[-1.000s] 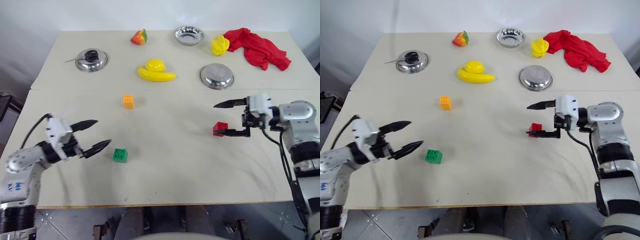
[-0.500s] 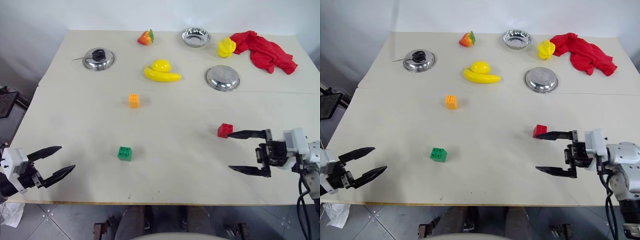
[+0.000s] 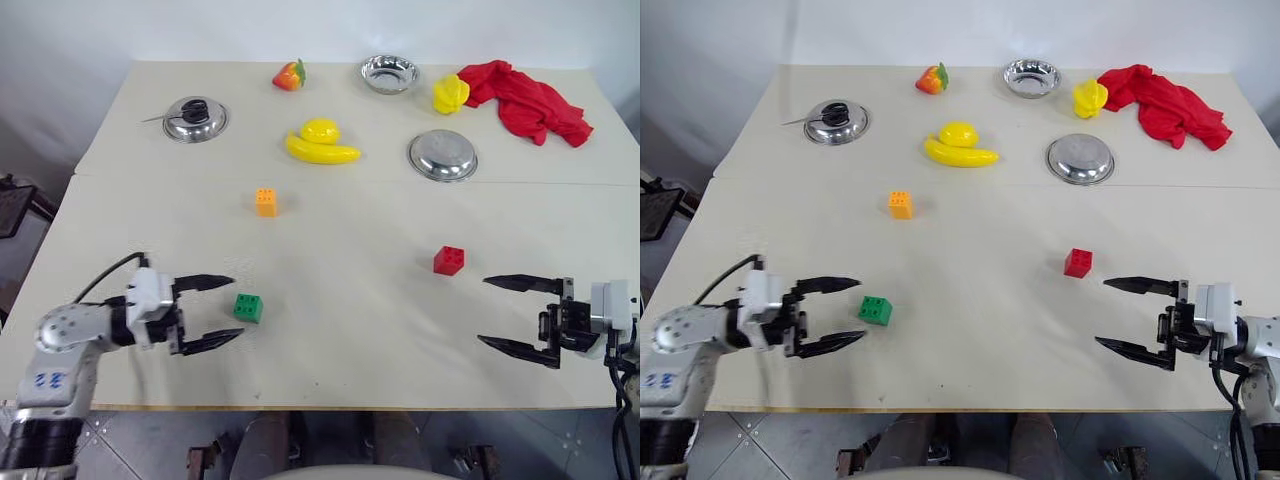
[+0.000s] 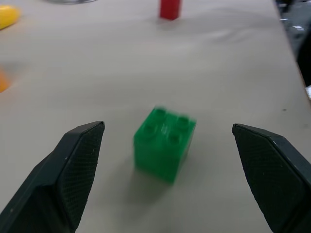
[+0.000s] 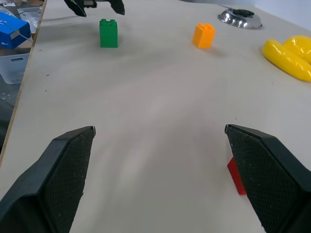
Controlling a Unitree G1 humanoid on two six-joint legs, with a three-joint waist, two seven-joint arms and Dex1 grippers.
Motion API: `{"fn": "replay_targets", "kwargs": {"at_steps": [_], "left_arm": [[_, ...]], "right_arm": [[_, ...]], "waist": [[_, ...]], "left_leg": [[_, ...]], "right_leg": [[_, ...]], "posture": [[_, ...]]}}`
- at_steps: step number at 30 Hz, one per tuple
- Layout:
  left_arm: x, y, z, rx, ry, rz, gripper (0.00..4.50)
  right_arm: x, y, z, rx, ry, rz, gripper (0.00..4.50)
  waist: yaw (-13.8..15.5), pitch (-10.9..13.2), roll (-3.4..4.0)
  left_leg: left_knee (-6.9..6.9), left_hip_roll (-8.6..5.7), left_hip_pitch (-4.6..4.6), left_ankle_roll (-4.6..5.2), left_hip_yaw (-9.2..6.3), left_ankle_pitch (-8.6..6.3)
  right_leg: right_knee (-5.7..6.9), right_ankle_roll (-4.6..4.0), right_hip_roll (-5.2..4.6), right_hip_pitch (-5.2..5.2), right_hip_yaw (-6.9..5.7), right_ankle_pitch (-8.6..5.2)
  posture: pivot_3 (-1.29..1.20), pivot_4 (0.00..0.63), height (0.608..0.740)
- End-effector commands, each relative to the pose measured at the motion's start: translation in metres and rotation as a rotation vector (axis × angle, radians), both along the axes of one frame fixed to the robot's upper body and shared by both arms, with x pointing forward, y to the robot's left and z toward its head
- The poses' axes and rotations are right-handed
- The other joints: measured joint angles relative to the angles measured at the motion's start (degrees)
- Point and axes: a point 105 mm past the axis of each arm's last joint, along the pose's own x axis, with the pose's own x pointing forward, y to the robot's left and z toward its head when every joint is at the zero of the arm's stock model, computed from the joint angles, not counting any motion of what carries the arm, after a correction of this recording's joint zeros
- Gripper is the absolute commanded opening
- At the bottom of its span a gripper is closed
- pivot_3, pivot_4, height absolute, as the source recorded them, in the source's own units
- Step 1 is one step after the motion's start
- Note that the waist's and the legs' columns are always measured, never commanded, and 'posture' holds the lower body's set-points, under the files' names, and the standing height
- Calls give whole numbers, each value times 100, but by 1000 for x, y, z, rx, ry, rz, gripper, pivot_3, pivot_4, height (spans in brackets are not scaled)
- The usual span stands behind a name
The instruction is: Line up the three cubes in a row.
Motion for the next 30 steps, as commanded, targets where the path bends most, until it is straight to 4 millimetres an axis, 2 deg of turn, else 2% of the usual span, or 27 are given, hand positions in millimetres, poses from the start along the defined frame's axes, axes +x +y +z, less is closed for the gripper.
{"fn": "replay_targets", "kwargs": {"at_steps": [1,2,5,12,13,15,18,20,22,26,30], "left_arm": [[3,1,-10,52,1,-38,4500],[5,1,-11,50,-1,-40,4500],[10,-6,-7,29,12,-86,3888],[23,-13,-4,102,9,-217,1655],[22,-17,0,97,24,-255,1453],[27,-27,17,61,44,-307,1462],[45,-44,47,23,2,-323,1462],[59,-78,70,25,-44,-384,1462],[70,-113,81,27,-66,-425,1462],[82,-168,73,90,-55,-487,1462],[104,-210,45,232,-89,-421,1462]], "right_arm": [[-3,1,10,-7,-42,-1,4472],[-3,1,10,-8,-42,-2,4472],[-4,1,8,-10,-37,-19,4500],[-8,-3,4,-26,-32,-54,4500],[-9,-4,5,-28,-36,-67,4500],[-10,-7,6,-31,-37,-91,4500],[-14,-9,9,-32,-49,-122,4500],[-22,-15,11,-40,-47,-157,4500],[-29,-23,12,-48,-45,-199,4500],[-36,-35,16,-53,-54,-275,4500],[-44,-39,22,-39,-76,-333,4500]], "waist": [[-16,0,1],[-19,0,1],[0,0,0],[67,0,-1],[63,0,-1],[77,0,-2],[156,1,-4],[192,1,-4],[288,-1,-7],[288,-2,-14],[243,7,-28]], "left_leg": [[0,1,2,0,5,0],[0,3,3,-1,8,1],[2,6,3,-1,7,1],[6,-3,2,2,4,2],[6,-3,1,2,4,2],[6,-2,0,2,4,2],[16,-3,-5,7,0,5],[23,-7,-7,9,-1,6],[24,-23,-11,14,-9,8],[18,-67,-13,29,-2,3],[7,-65,-15,31,2,4]], "right_leg": [[0,0,2,0,3,0],[0,0,4,-1,5,0],[0,0,6,-1,6,0],[1,2,4,1,10,1],[1,2,4,1,10,1],[1,2,6,0,9,1],[6,5,7,1,8,2],[5,11,7,6,11,6],[-1,17,6,12,9,9],[-27,34,0,16,21,18],[-42,40,2,13,19,21]], "posture": [[0,150,740],[0,150,740],[0,150,740],[0,150,740],[0,150,740],[0,150,740],[0,150,740],[0,150,740],[0,150,740],[0,150,740],[0,150,740]]}}
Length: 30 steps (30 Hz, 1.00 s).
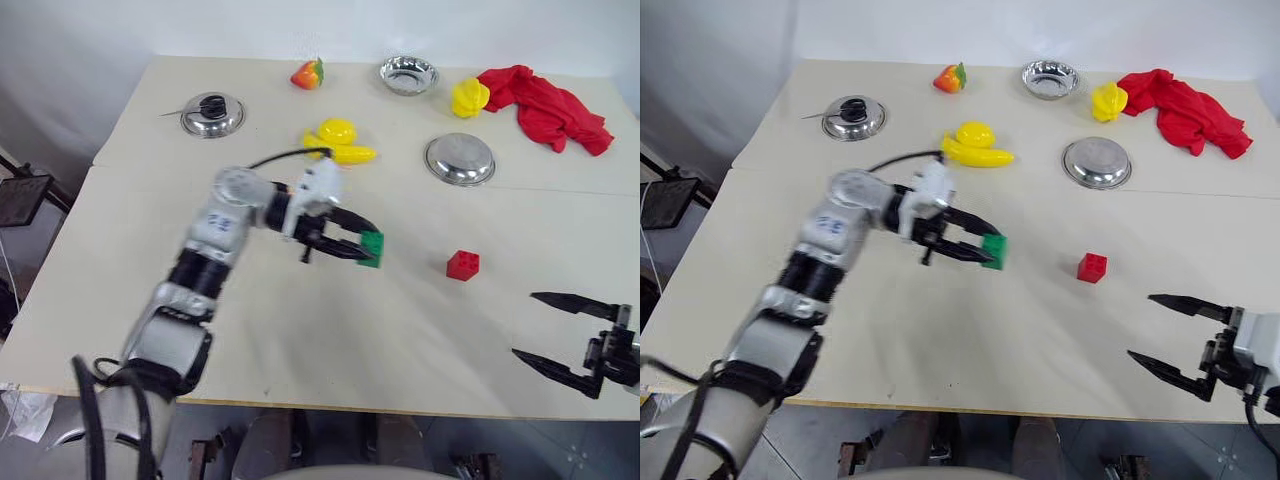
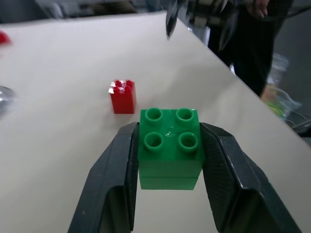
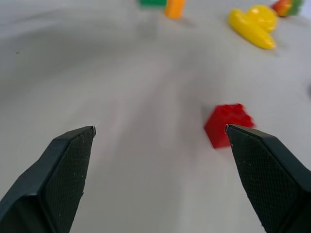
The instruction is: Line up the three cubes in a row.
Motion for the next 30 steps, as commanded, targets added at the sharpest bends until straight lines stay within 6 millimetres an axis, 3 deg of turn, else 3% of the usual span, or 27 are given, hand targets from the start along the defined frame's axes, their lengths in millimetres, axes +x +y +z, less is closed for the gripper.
{"fn": "replay_targets", "kwargs": {"at_steps": [1,8,17,18,21,23,25,29,30], "left_arm": [[17,-19,-16,85,-97,65,1462],[27,-33,-30,83,-79,139,1462],[28,-32,-36,82,-68,160,1462],[29,-31,-34,72,-61,161,2211],[27,-26,-19,-1,-69,127,3088],[25,-12,-5,-71,-92,92,3569],[23,5,6,-133,-121,61,3569],[16,60,12,-194,-134,58,3569],[10,81,11,-223,-144,65,3743]], "right_arm": [[-8,-3,16,21,-72,-55,4500],[-16,-10,15,80,-104,-182,4500],[-17,-11,3,161,-131,-277,4500],[-16,-10,2,163,-127,-268,4500],[-9,-4,2,172,-127,-228,4500],[-1,3,6,177,-132,-181,4500],[6,10,9,182,-132,-132,4500],[18,30,9,186,-79,10,4500],[22,37,11,202,-60,44,4500]], "waist": [[-27,3,-5],[-88,7,-12],[-86,4,-12],[-89,4,-12],[-99,4,-12],[-131,4,-12],[-162,2,-8],[-242,-3,0],[-248,-3,0]], "left_leg": [[-2,2,-2,0,-1,1],[-4,13,-9,2,-7,0],[3,21,-9,12,-14,2],[3,21,-8,12,-14,2],[3,22,-10,12,-13,2],[3,22,-12,12,-9,2],[2,25,-11,12,-7,2],[4,29,-5,11,-6,4],[4,29,-6,11,-8,4]], "right_leg": [[-4,0,0,-2,-1,0],[-5,1,-8,-9,-3,1],[-2,8,-21,-4,-2,5],[-2,8,-21,-4,-1,5],[1,8,-20,-9,-2,5],[2,8,-20,-12,0,5],[6,8,-20,-14,-1,5],[17,5,-18,-13,-1,4],[17,4,-18,-13,-2,3]], "posture": [[0,150,740],[0,150,740],[0,150,740],[0,150,740],[0,150,740],[0,150,740],[0,150,740],[0,150,740],[0,150,740]]}}
